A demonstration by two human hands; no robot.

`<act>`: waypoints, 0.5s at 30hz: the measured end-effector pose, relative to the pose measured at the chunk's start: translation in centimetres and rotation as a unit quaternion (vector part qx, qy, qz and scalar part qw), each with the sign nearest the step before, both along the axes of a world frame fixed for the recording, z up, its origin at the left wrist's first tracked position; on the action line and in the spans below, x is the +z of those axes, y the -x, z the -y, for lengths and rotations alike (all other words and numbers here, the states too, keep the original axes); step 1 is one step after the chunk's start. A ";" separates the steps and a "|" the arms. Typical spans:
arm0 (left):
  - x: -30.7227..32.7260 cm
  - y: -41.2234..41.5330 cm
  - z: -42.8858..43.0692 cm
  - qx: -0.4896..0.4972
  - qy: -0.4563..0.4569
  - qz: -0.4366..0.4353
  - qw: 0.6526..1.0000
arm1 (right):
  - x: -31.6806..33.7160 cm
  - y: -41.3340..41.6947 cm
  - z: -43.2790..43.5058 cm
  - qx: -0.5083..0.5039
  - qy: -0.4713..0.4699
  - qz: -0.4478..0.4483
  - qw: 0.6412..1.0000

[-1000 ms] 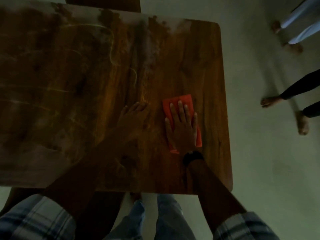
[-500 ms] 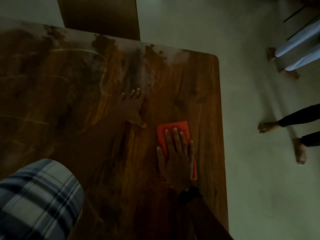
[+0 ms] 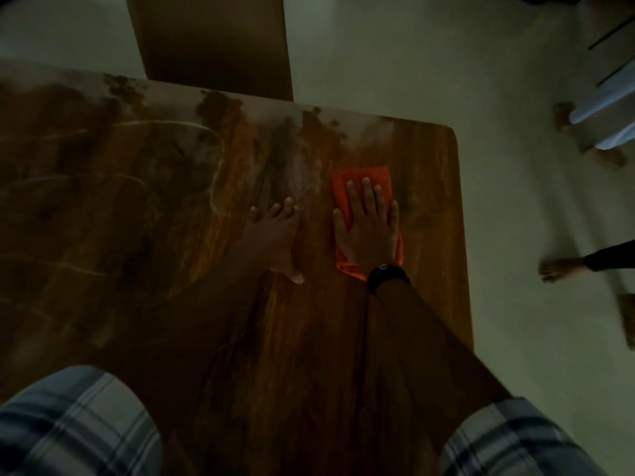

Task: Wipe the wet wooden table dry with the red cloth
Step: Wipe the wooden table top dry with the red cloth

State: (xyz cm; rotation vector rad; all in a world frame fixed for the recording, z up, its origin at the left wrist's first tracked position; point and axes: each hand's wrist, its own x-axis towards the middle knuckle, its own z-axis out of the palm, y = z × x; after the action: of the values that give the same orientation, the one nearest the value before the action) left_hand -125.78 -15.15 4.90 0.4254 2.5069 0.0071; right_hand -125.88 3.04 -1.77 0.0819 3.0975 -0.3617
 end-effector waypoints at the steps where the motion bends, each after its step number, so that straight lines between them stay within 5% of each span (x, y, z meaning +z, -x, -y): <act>1: 0.1 0.4 0.0 0.012 -0.015 0.007 1.000 | 0.0 -0.7 -0.2 0.003 0.007 -0.001 1.000; 5: 1.1 3.6 0.0 0.062 -0.116 0.018 0.991 | 0.0 -5.0 -1.4 0.017 0.012 0.011 1.000; 10: 0.1 6.3 -0.8 0.031 -0.011 -0.022 0.999 | 1.0 -6.3 -2.5 0.022 -0.043 0.017 0.999; 15: -0.7 6.9 -0.5 0.032 -0.023 -0.009 0.999 | 1.0 1.3 -4.0 0.015 -0.031 0.046 0.998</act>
State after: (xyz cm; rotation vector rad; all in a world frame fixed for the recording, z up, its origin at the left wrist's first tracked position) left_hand -132.65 -14.67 4.24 0.3654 2.5407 0.0856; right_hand -127.20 7.04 -0.78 0.0530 3.0153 -0.2535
